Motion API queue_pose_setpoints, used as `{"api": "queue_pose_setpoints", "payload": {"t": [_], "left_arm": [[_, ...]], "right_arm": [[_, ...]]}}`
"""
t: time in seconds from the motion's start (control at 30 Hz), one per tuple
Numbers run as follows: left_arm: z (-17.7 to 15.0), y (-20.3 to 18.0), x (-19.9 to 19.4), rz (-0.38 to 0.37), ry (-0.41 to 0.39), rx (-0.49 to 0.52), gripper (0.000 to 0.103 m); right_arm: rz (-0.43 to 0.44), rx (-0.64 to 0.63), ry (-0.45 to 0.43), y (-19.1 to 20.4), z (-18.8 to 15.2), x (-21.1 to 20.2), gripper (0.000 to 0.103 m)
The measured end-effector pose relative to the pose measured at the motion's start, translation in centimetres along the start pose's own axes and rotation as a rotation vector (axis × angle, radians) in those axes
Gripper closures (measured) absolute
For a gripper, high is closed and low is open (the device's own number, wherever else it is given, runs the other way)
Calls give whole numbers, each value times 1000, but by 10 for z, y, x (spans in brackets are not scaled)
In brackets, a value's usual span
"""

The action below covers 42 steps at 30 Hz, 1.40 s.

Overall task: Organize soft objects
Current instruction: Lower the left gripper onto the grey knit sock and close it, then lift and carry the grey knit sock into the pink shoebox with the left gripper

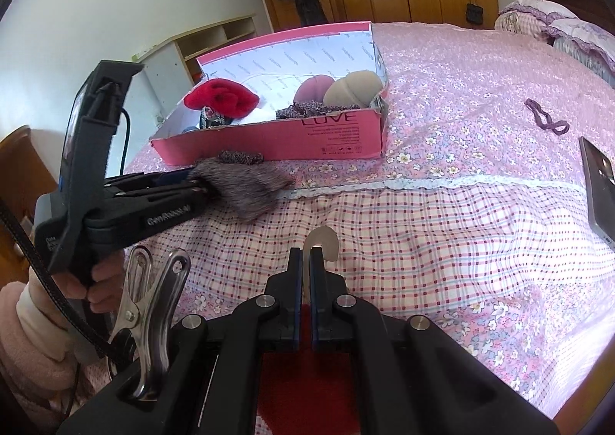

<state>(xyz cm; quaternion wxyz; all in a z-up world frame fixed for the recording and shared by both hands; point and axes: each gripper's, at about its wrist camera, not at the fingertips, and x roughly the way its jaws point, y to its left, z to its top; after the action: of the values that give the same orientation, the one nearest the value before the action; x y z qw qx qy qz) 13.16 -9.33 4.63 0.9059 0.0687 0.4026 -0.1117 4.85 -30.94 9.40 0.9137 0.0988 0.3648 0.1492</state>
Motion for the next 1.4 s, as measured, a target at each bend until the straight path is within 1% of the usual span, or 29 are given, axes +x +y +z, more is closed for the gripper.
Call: {"api": "queue_pose_setpoints", "payload": {"t": [0.1,0.17,0.4,0.43,0.5,0.77,0.9,1.1,1.4], "left_arm": [[0,7,-7,-38,-7,-19,88],[1,7,-11,-49,-14,-21,91],[1,11,-35,-95,-45,-22,92],[-6,16,-42,-100,-50,-24,92],[-6,20,-49,-111,-58,-32,92],[7,31,-74,-109,-120,-35,92],[17,33,-78,-106,-138,-31,92],[37,23,-76,-96,-169,-6,92],[68,21,-59,-93,-175,0,92]], "right_arm": [[-3,-4,-4,2,2,-1,99],[-5,-6,-7,3,3,-2,99],[-8,-21,-16,9,8,-6,99],[-9,-24,-17,10,9,-6,99],[-9,-29,-17,11,10,-5,99],[-13,-53,-21,15,23,-4,99],[-12,-65,-29,17,30,-6,99],[-20,-95,-42,21,43,-5,99],[-40,-116,-60,19,62,-3,99]]}}
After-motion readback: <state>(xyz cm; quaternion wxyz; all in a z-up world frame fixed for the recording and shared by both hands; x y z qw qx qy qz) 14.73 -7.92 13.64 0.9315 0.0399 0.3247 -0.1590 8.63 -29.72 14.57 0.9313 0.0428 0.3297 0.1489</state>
